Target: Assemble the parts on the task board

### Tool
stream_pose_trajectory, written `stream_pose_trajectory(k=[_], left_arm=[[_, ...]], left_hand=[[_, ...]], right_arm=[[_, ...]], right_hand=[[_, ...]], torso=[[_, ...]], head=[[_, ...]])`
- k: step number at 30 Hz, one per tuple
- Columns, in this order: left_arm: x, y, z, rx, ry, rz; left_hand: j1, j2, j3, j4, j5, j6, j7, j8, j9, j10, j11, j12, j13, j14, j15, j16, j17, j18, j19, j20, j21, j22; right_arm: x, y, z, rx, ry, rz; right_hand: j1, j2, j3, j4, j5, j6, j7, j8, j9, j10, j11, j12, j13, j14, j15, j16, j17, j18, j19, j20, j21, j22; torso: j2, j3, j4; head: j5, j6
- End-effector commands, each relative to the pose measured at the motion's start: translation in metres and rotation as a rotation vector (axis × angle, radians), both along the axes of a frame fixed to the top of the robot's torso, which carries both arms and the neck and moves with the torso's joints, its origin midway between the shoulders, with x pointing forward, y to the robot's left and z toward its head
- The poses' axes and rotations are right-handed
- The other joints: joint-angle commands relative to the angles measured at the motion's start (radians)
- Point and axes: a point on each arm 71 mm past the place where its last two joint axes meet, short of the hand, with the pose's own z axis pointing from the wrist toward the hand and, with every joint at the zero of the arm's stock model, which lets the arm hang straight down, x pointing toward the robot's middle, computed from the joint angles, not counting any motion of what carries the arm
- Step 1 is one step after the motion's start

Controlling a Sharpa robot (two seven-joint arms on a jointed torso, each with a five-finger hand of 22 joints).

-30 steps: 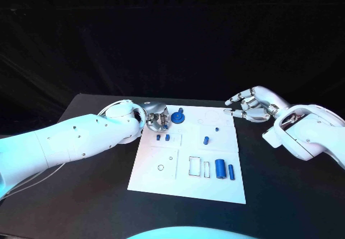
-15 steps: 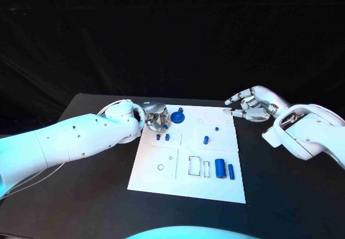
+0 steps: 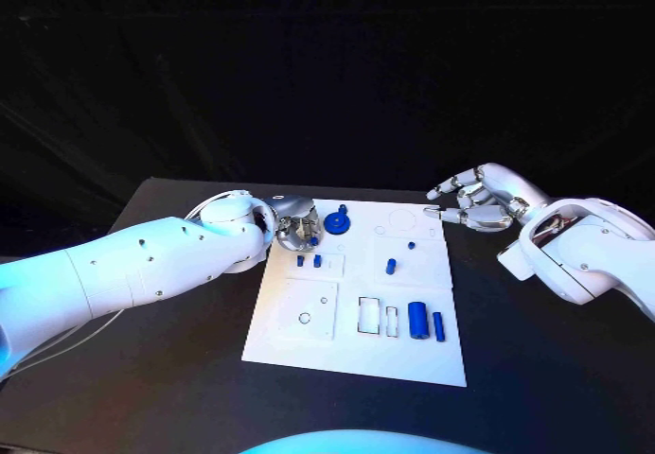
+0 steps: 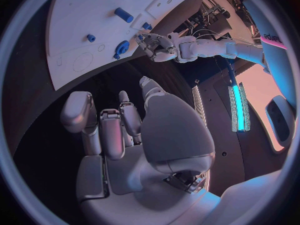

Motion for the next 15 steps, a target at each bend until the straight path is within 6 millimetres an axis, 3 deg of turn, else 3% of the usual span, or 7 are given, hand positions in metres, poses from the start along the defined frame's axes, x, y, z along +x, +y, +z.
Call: stream_pose_trajectory(k=[1,12,14,15], left_arm=[[-0.0003,0.0002,-0.0017,0.008,0.02,0.002],[0.0003,0.0022,-0.0014,0.006,0.013,0.013],[0.0008,0.0039,-0.0011,0.006,0.008,0.02],[0.001,0.0048,-0.0009,0.004,0.005,0.023]], left_hand=[[-0.01,0.004,0.0,-0.003,-0.006,-0.009,0.001,-0.003,-0.001,0.0,0.008,-0.005,-0.001,0.001,0.009,-0.002,0.0,-0.011,-0.007,0.002,-0.003,-0.001],[-0.011,0.002,0.002,-0.004,-0.004,-0.016,0.005,-0.01,-0.005,0.001,0.01,-0.009,-0.001,-0.001,0.011,-0.002,-0.003,-0.01,-0.011,0.004,-0.006,-0.006],[-0.013,0.001,0.002,-0.005,-0.003,-0.024,0.008,-0.016,-0.009,0.002,0.012,-0.013,-0.001,-0.001,0.012,-0.001,-0.004,-0.009,-0.012,0.005,-0.008,-0.008],[-0.013,0.0,0.003,-0.005,-0.003,-0.03,0.009,-0.019,-0.011,0.003,0.013,-0.014,0.0,-0.001,0.013,0.0,-0.004,-0.009,-0.013,0.006,-0.009,-0.01]], right_arm=[[-0.0002,0.0003,-0.0001,-0.005,-0.003,0.006],[0.0,-0.0004,-0.0001,-0.005,-0.003,0.003],[0.0005,-0.0011,-0.0006,-0.008,0.001,0.0],[0.0009,-0.0015,-0.0009,-0.01,0.004,-0.002]], right_hand=[[0.0,0.007,-0.005,0.0,0.006,-0.002,-0.005,0.004,-0.001,-0.003,0.0,-0.002,0.002,0.059,-0.009,-0.003,0.071,0.016,-0.002,-0.003,-0.005,0.0],[0.0,0.008,-0.006,0.0,0.006,-0.002,-0.005,0.005,-0.001,-0.004,0.0,-0.003,0.0,0.059,-0.009,-0.004,0.07,0.016,-0.002,-0.003,-0.007,-0.001],[0.001,0.007,-0.008,0.001,0.006,-0.004,-0.005,0.004,-0.002,-0.021,0.0,-0.021,-0.019,0.057,-0.009,-0.009,0.063,0.019,-0.007,-0.003,-0.018,-0.009],[0.003,0.008,-0.009,0.003,0.006,-0.007,-0.005,0.004,-0.004,-0.071,0.001,-0.08,-0.077,0.052,-0.008,-0.022,0.048,0.022,-0.016,-0.003,-0.037,-0.021]], torso=[[0.0,0.0001,0.0002],[0.0,-0.0007,0.0007],[0.0,-0.0009,0.0007],[0.0,-0.0012,0.001]], head=[[-0.001,0.001],[-0.002,0.002],[-0.003,0.003],[-0.003,0.004]])
